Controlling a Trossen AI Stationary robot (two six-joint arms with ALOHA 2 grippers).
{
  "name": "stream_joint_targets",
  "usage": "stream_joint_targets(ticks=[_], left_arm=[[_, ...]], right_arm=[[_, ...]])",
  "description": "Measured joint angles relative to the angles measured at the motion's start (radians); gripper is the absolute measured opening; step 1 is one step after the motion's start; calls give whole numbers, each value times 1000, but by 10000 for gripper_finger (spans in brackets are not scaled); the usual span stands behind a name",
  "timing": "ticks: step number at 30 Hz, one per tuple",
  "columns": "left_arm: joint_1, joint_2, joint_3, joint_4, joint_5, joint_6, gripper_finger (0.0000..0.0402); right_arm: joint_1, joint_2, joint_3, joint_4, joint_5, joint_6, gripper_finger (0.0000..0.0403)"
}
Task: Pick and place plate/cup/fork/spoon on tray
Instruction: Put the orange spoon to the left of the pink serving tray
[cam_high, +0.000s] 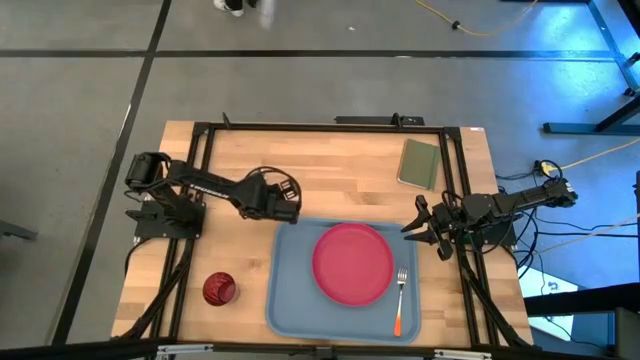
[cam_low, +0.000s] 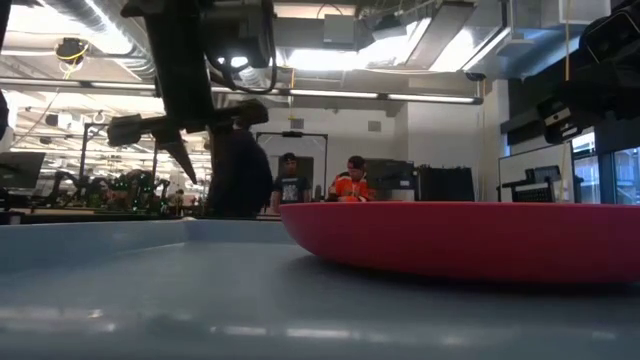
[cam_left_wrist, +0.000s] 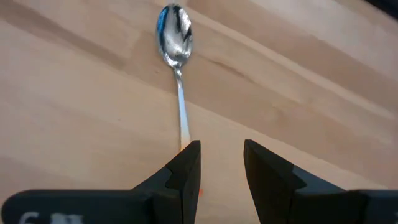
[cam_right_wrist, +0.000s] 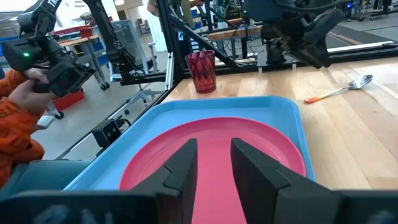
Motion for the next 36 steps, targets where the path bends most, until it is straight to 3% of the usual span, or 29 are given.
stream_joint_targets(ticks=[6, 13, 22, 36], left_arm=[[30, 0, 0, 35, 3, 8, 115], [65, 49, -1, -81, 183, -168, 115], [125, 129, 0, 5, 171, -97, 115], [186, 151, -1, 21, 132, -14, 115]], right_arm=[[0, 0, 0, 0, 0, 0, 102], [0, 0, 0, 0, 0, 0, 102], [0, 0, 0, 0, 0, 0, 102], [0, 0, 0, 0, 0, 0, 102]])
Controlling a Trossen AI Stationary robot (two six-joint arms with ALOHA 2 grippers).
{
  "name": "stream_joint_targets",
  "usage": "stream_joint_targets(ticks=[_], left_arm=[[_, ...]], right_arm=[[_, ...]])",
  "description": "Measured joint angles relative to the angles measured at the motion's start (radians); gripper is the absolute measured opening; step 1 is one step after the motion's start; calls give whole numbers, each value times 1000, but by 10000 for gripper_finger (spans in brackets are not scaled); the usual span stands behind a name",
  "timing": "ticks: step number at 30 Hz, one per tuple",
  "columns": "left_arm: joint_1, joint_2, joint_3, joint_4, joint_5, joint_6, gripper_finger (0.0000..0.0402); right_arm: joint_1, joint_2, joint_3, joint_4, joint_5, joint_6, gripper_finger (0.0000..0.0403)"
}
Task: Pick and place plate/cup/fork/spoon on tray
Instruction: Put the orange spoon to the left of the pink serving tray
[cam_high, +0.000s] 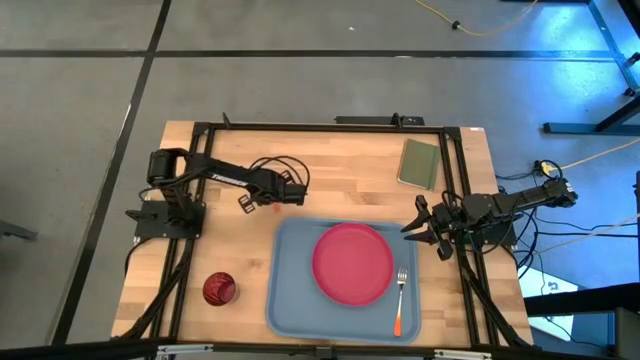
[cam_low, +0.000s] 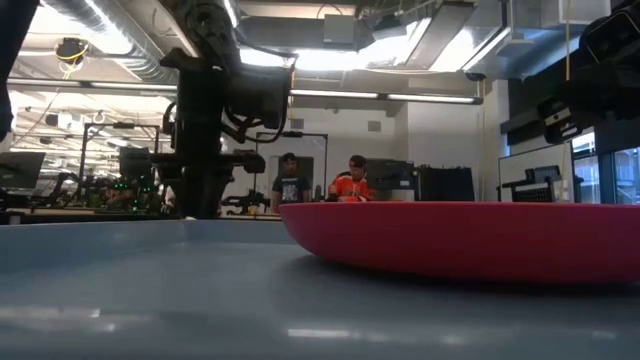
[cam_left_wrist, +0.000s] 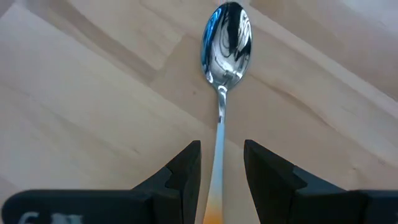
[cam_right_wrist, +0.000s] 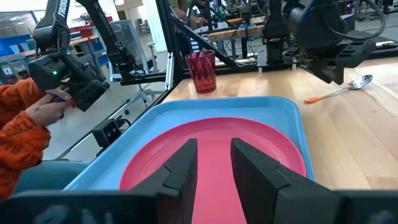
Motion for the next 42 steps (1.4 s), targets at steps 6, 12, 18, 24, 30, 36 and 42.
stream_joint_targets(ticks=[6, 12, 18, 24, 30, 36, 42], left_arm=[[8, 39, -2, 20, 23, 4, 115], [19, 67, 3, 20, 45, 3, 115], [24, 88, 4, 28, 33, 28, 115], [25, 89, 3, 27, 15, 29, 115], [26, 93, 0, 29, -36, 85, 115], [30, 95, -2, 38, -74, 101, 115], [29, 94, -2, 60, -63, 101, 115]], right_arm=[[0, 0, 0, 0, 0, 0, 102], [0, 2, 0, 0, 0, 0, 102], [0, 1, 0, 1, 6, 0, 102], [0, 2, 0, 1, 7, 0, 102], [0, 2, 0, 1, 7, 0, 102], [0, 2, 0, 0, 7, 0, 102], [0, 2, 0, 0, 7, 0, 102]])
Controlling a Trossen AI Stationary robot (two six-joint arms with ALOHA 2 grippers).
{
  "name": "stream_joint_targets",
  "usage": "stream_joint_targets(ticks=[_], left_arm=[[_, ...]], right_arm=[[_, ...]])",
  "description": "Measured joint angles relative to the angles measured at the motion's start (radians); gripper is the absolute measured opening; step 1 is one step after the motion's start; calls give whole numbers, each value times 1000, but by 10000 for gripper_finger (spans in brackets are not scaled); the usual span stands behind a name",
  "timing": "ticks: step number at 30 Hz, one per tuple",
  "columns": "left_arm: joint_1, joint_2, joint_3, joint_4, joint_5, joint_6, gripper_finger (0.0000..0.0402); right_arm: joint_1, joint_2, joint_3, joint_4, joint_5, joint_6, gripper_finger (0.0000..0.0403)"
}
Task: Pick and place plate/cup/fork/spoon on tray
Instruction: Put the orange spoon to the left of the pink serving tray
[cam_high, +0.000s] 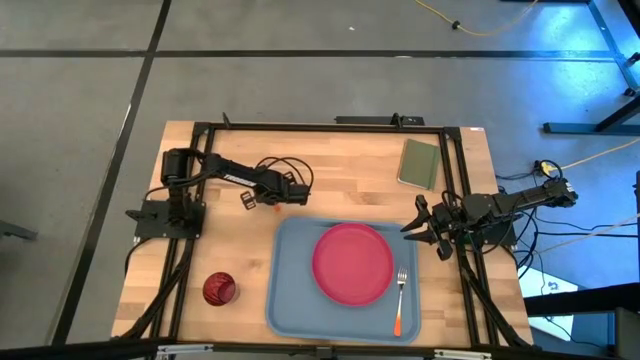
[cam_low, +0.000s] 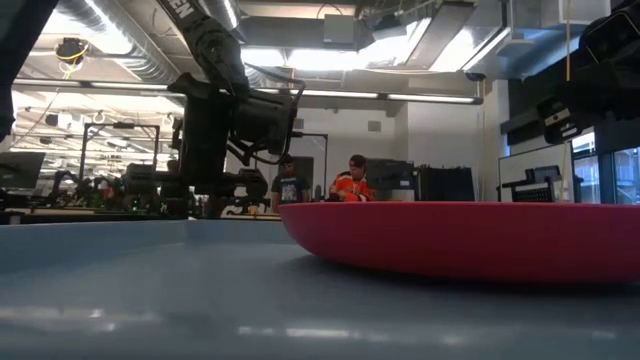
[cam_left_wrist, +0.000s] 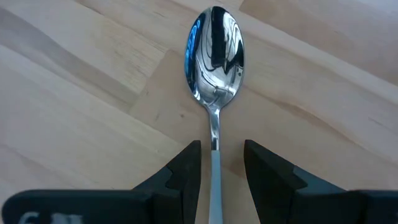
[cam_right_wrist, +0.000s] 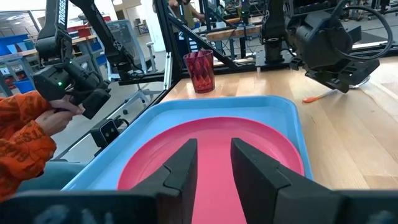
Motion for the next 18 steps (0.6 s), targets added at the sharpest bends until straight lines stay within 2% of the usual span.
stream_joint_targets(ticks=[18], left_arm=[[-1, -2, 2, -4, 53, -1, 113]], right_arm=[[0, 0, 0, 0, 0, 0, 102]])
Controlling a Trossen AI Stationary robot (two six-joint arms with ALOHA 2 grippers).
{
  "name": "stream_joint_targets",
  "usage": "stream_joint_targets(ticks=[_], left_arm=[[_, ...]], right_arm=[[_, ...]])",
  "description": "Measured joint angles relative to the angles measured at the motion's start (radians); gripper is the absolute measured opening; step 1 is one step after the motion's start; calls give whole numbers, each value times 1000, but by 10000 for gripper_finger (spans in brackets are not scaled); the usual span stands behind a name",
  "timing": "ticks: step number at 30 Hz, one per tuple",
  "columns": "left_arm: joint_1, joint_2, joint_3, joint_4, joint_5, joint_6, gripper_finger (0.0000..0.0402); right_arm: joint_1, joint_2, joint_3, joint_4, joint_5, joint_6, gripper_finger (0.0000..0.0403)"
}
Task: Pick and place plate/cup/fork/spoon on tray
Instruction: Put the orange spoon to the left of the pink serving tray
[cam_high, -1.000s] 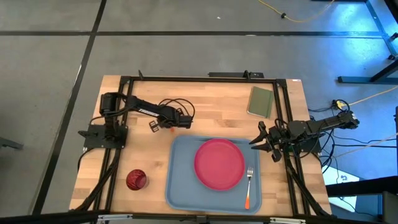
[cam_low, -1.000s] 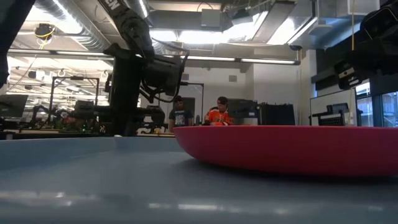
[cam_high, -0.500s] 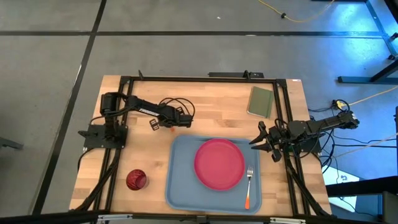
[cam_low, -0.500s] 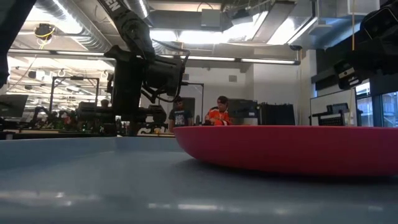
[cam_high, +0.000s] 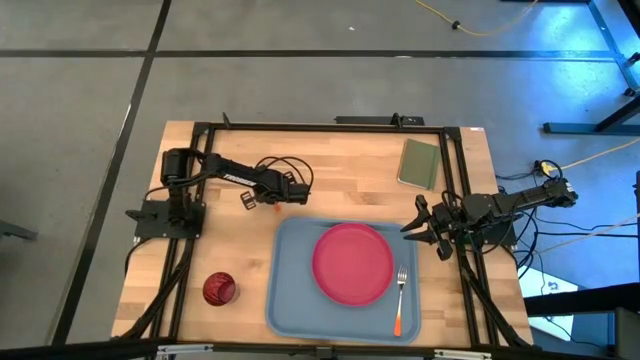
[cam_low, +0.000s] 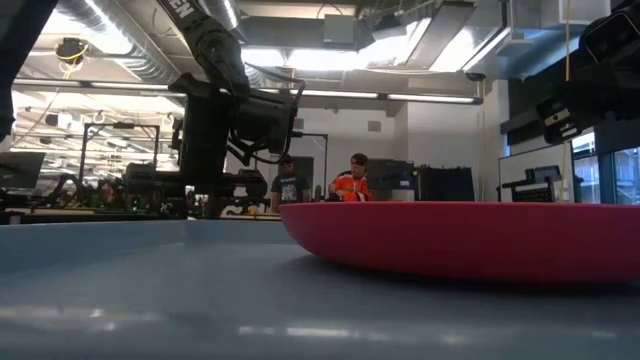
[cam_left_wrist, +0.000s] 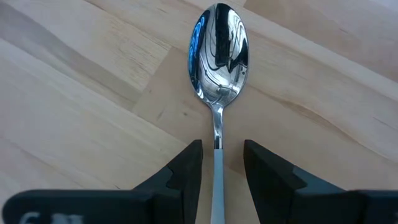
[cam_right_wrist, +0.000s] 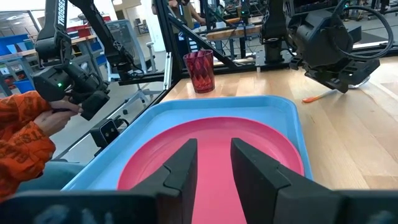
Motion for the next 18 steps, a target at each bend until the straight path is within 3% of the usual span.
stream_joint_targets(ticks=[18], left_arm=[[-12, -2, 0, 42, -5, -54, 107]], right_arm=[[0, 0, 0, 0, 0, 0, 102]])
